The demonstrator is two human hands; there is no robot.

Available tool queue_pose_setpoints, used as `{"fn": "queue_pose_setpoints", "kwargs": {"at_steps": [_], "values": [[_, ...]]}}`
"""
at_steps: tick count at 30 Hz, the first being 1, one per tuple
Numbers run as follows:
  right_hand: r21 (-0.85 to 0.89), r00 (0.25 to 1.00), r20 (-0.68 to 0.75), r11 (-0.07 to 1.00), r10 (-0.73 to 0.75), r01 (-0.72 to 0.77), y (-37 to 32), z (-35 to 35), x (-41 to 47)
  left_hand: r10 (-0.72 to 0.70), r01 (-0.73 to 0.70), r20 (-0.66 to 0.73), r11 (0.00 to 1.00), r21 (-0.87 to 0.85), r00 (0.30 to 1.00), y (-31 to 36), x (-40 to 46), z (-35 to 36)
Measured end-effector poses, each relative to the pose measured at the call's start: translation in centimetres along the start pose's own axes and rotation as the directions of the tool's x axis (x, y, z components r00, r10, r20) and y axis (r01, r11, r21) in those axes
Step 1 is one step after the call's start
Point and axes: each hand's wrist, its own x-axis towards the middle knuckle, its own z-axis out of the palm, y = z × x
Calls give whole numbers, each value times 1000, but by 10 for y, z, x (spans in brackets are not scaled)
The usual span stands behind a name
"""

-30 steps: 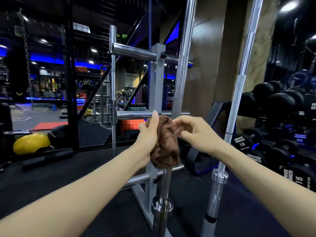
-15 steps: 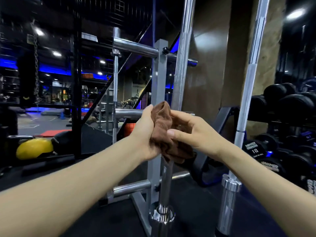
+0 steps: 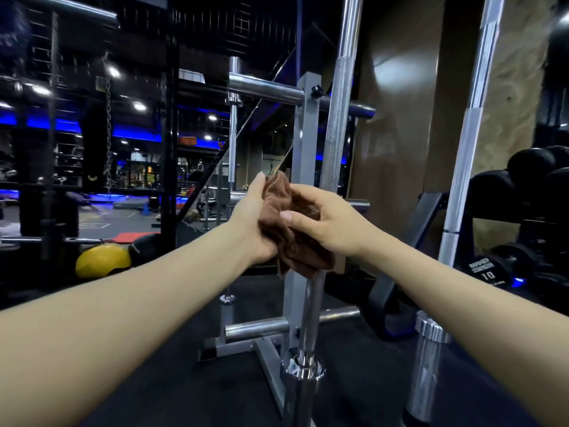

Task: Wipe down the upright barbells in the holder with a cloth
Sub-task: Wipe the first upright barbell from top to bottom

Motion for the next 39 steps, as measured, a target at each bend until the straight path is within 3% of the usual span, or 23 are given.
{"fn": "queue_pose_setpoints", "kwargs": {"at_steps": [3,6,13,16,19,24,27,30,34,39], "values": [[-30,995,-95,1000,-2,-1,-7,7,-13,18,-13,65,997,-75,998,-2,-6,-6],[-192,990,-136,981,-36,9,-9,11,-24,33,-16,146,993,-120,989,-8,-11,-3],[-301,932,-359,941,40,-156,-8,11,-23,31,25,247,975,-222,968,-6,-9,7],[-410,909,-415,884,39,-225,-17,14,-17,12,29,317,992,-125,949,-3,-9,3],[-593,916,-402,761,6,-265,-23,11,-6,21,-31,327,999,27,945,5,-1,-8],[-697,818,-562,602,-121,-390,-14,-25,24,168,-190,101,940,283,981,-2,32,-31],[-792,818,-524,490,-236,-365,1,-38,41,249,-295,160,835,464,955,-25,50,-41],[-870,844,-444,373,-302,-324,15,-38,44,236,-356,275,734,578,932,-46,60,-42],[-915,881,-336,337,-332,-222,28,-35,41,217,-471,444,634,613,870,-67,68,-42],[-900,871,-322,406,-370,-160,44,-11,30,243,-462,427,703,542,871,-73,78,-46]]}}
